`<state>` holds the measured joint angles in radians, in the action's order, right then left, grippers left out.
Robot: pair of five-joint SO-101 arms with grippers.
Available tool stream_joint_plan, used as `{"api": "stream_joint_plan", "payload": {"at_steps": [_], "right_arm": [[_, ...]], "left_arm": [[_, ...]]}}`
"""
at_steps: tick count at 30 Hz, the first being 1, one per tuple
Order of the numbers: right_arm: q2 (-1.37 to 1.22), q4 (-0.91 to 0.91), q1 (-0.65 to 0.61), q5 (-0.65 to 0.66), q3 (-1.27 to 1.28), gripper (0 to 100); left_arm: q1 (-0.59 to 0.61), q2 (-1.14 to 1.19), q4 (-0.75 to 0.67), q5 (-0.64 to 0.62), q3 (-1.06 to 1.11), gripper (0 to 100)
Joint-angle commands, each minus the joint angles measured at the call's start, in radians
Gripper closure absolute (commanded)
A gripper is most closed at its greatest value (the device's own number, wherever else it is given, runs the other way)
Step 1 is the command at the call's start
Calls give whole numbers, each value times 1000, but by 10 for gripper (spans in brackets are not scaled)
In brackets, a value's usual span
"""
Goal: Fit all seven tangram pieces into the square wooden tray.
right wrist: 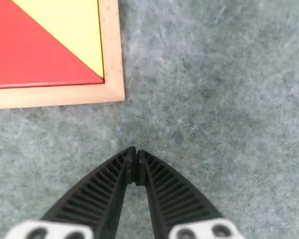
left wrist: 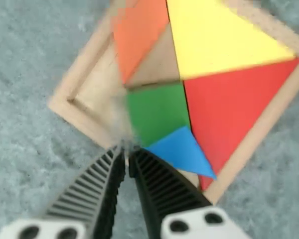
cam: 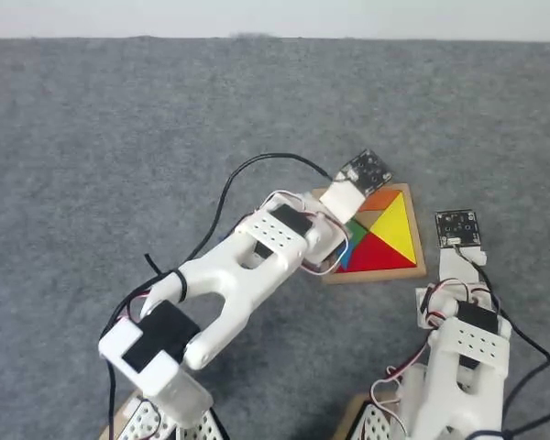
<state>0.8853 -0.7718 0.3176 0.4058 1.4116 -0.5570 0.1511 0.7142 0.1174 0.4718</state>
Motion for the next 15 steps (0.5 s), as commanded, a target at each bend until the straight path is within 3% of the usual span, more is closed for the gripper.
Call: {"api": "stream_joint_plan", "payload": {"at_steps": [1, 7, 15], "right_arm": [[28, 19, 13, 12, -5, 991], [28, 19, 13, 12, -5, 991], [28, 19, 13, 12, -5, 991]], "left_arm": [[-23, -14, -11, 11, -58, 987], [-98, -2, -3, 6, -108, 987], [-104, 123, 26, 6, -182, 987]]}}
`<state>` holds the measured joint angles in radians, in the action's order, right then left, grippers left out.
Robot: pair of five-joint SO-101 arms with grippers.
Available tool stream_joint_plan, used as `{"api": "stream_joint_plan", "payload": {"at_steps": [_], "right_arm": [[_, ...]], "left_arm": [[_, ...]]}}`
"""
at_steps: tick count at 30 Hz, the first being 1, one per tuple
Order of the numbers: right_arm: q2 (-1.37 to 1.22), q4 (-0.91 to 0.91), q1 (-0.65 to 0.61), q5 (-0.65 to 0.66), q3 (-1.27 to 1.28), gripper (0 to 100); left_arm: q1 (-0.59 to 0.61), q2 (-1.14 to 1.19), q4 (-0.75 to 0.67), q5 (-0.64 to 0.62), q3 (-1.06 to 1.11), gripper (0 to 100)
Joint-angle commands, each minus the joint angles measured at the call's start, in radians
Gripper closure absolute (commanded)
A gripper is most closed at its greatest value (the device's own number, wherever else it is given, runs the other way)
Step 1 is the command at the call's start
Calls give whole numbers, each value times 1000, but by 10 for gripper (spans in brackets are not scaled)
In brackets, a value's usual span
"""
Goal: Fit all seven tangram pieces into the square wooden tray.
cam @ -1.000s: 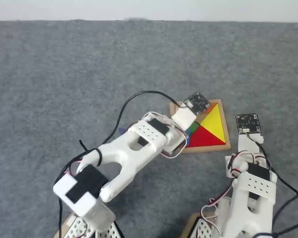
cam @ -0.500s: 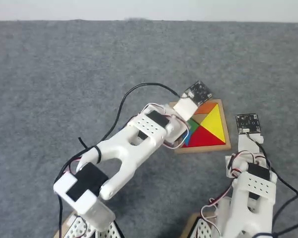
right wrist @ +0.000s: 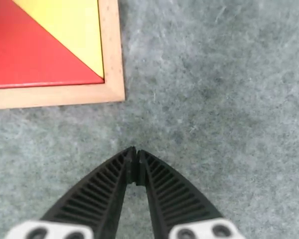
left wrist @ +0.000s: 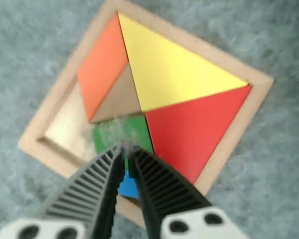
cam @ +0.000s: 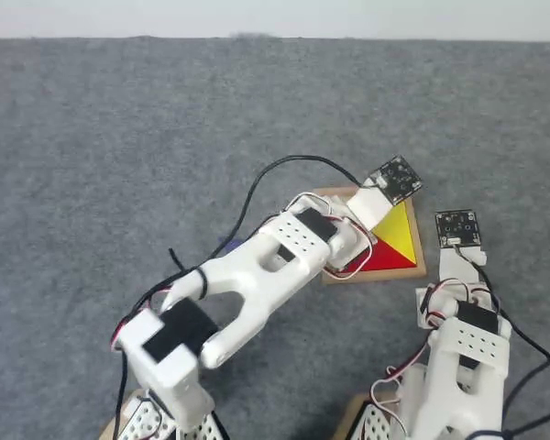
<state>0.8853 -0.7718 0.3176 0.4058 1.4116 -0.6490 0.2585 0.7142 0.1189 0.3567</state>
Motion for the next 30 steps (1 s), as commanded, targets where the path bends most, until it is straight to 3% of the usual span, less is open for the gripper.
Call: {"api": "stream_joint_plan", "payload": {"at_steps": [1, 19, 26, 30], "right_arm": [[28, 19, 13, 12, -5, 991], [28, 19, 13, 12, -5, 991], [28, 19, 13, 12, -5, 991], [28, 19, 12, 12, -5, 991]], "left_arm": [[-18, 28, 41, 5, -79, 987], [-12, -41, 155, 12, -97, 987], [167, -308, 405, -43, -82, 987], [242, -440, 410, -2, 22, 987]]}}
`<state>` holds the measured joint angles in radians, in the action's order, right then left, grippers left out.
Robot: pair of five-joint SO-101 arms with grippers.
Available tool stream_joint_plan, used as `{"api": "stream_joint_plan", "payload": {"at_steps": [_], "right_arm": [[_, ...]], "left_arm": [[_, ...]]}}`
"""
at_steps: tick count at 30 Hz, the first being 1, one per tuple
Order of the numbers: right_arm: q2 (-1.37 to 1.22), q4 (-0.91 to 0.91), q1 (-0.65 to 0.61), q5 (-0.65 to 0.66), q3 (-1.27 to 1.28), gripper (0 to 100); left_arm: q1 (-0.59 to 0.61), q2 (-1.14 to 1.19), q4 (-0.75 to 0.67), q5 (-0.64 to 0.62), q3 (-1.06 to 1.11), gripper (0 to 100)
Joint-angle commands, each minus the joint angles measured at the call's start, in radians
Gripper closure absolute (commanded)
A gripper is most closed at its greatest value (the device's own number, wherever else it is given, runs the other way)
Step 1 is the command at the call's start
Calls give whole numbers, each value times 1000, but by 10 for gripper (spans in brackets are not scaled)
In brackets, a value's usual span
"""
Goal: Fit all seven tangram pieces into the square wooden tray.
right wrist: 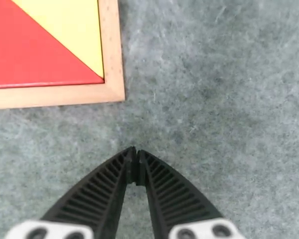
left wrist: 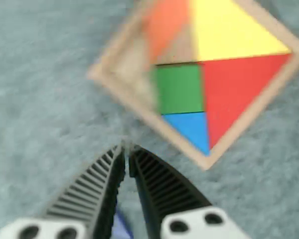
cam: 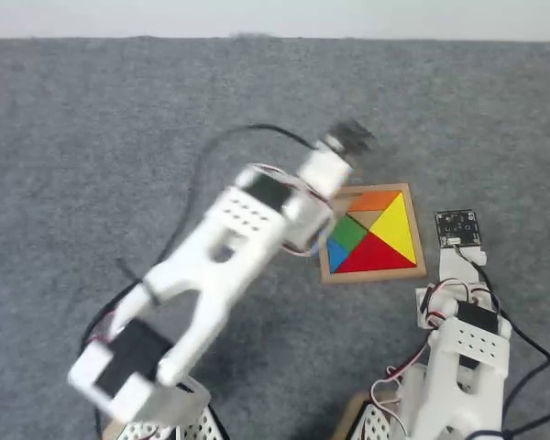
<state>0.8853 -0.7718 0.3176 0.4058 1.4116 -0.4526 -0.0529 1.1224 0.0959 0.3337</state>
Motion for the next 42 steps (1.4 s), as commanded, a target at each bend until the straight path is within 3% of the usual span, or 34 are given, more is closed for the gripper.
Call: {"api": "stream_joint_plan", "payload": {"at_steps": [1, 7, 11, 21, 34, 42], "right_arm": [[28, 19, 12, 12, -5, 991], [28, 19, 12, 12, -5, 991], [28, 19, 12, 11, -5, 991], [28, 19, 13, 11, -5, 991], [28, 19, 13, 11, -5, 991], [28, 19, 15, 11, -5, 991]], "left_arm": [[57, -149, -34, 26, 84, 987], [32, -86, -275, 25, 160, 979], [14, 100, -330, -64, 41, 878], [5, 508, -221, -169, -283, 846], [-5, 516, -43, -155, -285, 942], [51, 508, 46, -32, -282, 951]]}}
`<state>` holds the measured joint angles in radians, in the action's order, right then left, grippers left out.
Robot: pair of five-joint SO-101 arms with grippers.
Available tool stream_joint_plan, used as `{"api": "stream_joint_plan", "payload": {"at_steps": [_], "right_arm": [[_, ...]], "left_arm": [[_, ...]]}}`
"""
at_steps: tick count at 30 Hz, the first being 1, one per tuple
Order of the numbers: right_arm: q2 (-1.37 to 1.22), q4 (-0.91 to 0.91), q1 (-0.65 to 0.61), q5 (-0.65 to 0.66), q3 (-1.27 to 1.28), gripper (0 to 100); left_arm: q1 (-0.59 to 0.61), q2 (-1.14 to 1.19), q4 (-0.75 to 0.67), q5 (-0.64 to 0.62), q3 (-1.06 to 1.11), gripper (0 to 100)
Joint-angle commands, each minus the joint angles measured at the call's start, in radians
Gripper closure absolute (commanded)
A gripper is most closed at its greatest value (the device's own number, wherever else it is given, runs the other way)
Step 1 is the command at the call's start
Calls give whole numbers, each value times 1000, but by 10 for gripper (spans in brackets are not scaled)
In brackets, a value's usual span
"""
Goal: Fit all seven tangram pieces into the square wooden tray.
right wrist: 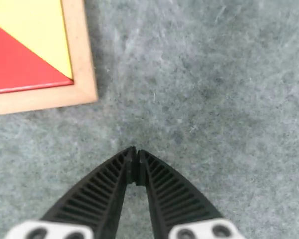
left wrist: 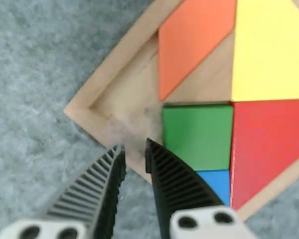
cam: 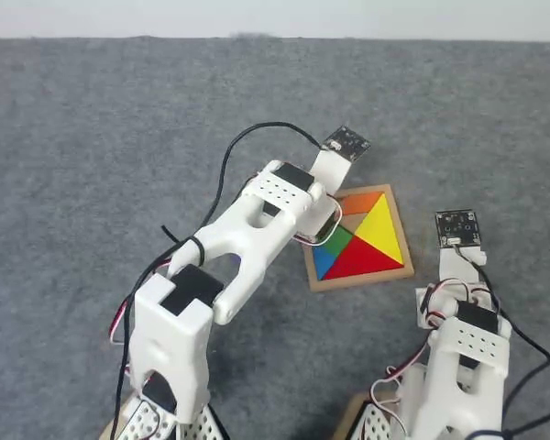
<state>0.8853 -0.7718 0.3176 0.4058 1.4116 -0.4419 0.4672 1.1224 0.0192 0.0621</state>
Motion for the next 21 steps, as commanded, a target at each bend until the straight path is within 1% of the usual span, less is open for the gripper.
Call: {"api": "stream_joint_plan", "payload": {"at_steps": [1, 6, 10, 12, 15, 16, 19, 21], "right_arm": [[28, 19, 15, 11, -5, 991], [28, 19, 13, 11, -5, 991], [28, 19, 13, 11, -5, 991], [28, 19, 13, 11, -5, 991], [28, 19, 13, 11, -5, 991], [28, 19, 13, 11, -5, 991], [28, 19, 13, 11, -5, 991], [28, 19, 13, 12, -5, 991]], "left_arm": [[49, -12, 51, 60, -10, 958], [41, -58, 81, 117, -15, 963], [37, -215, 121, 118, -12, 927], [44, -302, 169, 118, -12, 916], [104, -400, 250, 126, -8, 914], [137, -417, 264, 155, -2, 913], [242, -416, 244, 270, 33, 913], [288, -382, 187, 322, 93, 913]]}}
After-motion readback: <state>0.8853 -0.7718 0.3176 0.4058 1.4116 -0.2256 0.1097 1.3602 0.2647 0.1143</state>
